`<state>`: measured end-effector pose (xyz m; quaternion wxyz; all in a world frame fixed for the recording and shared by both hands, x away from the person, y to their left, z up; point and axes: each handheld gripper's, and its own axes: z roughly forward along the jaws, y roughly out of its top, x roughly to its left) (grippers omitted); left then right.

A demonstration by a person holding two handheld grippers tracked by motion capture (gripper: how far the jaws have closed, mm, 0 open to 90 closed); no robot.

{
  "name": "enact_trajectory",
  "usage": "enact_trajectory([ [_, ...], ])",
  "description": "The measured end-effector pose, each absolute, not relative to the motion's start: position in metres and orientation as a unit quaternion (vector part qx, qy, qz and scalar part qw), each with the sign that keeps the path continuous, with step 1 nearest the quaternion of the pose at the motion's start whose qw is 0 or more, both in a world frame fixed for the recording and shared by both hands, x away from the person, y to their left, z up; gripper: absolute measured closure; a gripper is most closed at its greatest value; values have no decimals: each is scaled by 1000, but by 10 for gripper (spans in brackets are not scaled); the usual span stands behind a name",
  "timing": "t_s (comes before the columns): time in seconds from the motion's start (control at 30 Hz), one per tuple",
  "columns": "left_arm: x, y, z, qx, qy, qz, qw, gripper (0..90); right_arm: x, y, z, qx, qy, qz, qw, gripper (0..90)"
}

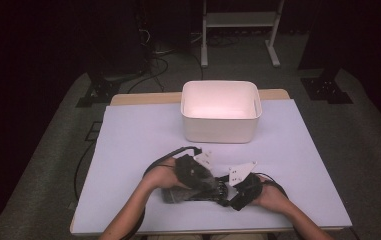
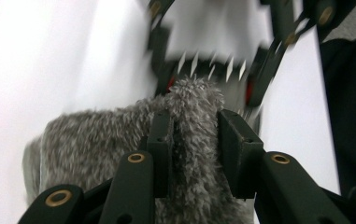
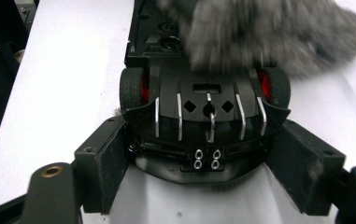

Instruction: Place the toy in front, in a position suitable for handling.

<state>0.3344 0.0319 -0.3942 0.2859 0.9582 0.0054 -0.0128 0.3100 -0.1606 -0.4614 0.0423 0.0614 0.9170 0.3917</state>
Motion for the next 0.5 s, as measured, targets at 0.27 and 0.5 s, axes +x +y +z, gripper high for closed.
enact_trajectory([
  [0.27,333,0,-393,953,-14,-30,302,676,309,-162,-463,68,914,398,36,234],
  [0.5,325,21,-392,958,-12,-24,284,675,309,-161,-462,60,915,396,44,234],
])
